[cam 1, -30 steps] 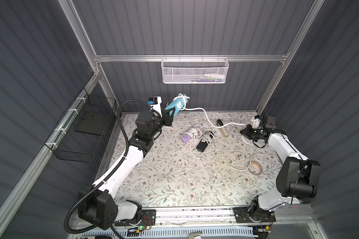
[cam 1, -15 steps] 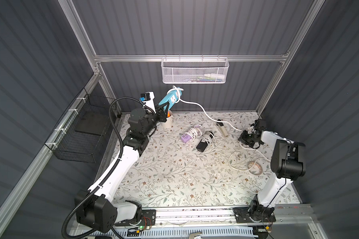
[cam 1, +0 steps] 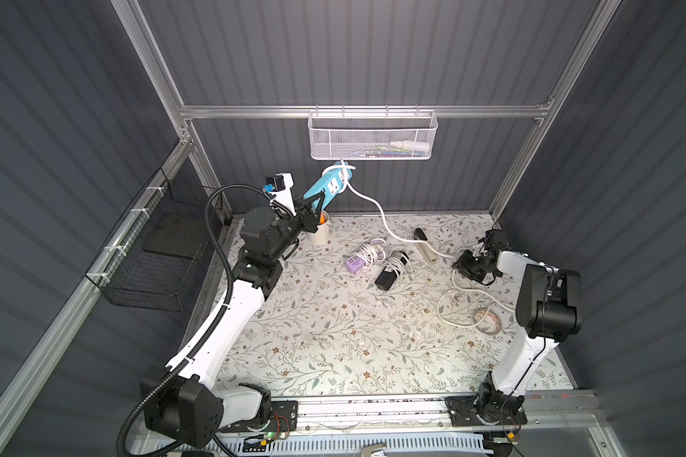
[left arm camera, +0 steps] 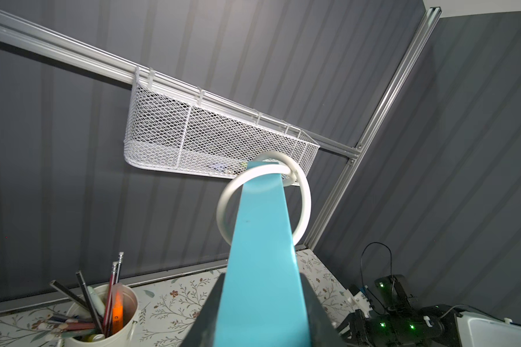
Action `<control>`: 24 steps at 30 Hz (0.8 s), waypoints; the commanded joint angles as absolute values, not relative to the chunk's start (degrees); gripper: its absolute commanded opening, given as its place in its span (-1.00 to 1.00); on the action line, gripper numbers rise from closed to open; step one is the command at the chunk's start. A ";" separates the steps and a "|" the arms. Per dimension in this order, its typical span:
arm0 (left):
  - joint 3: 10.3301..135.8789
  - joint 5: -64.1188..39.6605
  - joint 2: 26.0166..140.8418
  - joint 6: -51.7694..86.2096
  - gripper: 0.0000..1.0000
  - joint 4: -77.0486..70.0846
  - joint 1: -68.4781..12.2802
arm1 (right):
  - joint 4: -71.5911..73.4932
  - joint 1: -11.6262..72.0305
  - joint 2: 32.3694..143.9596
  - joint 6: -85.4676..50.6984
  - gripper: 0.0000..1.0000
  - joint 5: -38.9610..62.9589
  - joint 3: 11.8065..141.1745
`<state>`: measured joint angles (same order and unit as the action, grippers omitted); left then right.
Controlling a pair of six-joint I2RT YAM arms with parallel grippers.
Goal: Unwrap the cord wrapped around the power strip
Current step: Unwrap the power cord from the power strip.
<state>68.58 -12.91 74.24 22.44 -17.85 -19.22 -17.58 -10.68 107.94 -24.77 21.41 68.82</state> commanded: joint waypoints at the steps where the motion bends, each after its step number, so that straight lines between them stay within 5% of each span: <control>1: 70.08 -16.93 75.56 24.83 -1.00 -23.33 -18.72 | -17.05 -9.83 103.00 -24.20 -0.01 22.39 67.24; 11: 72.37 -25.72 79.09 29.49 -1.00 -24.84 -18.87 | -11.62 -4.74 86.07 -20.15 0.98 28.42 62.58; 24: 75.43 -36.28 79.82 33.18 -1.00 -21.97 -21.31 | 4.64 8.93 87.61 -12.89 0.98 42.09 72.45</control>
